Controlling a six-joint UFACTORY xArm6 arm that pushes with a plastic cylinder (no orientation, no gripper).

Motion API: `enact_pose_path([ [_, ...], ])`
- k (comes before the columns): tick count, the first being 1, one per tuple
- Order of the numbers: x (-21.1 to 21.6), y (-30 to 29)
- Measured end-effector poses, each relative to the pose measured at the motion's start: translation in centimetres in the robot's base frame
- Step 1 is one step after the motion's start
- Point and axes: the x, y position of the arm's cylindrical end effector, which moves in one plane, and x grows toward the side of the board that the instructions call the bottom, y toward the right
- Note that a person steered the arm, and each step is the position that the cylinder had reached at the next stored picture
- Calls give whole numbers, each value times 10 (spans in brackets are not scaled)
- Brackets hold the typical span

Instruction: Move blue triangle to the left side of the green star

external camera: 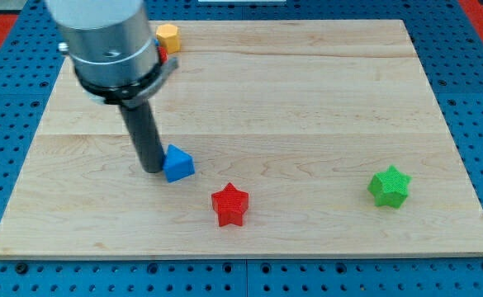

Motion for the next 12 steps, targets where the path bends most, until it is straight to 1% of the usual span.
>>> enact_pose_path([
  [3, -1, 101],
  [5, -15, 158],
  [6, -20, 173],
  [8, -19, 174],
  [10, -55, 170],
  [11, -41, 198],
  [12, -27, 198],
])
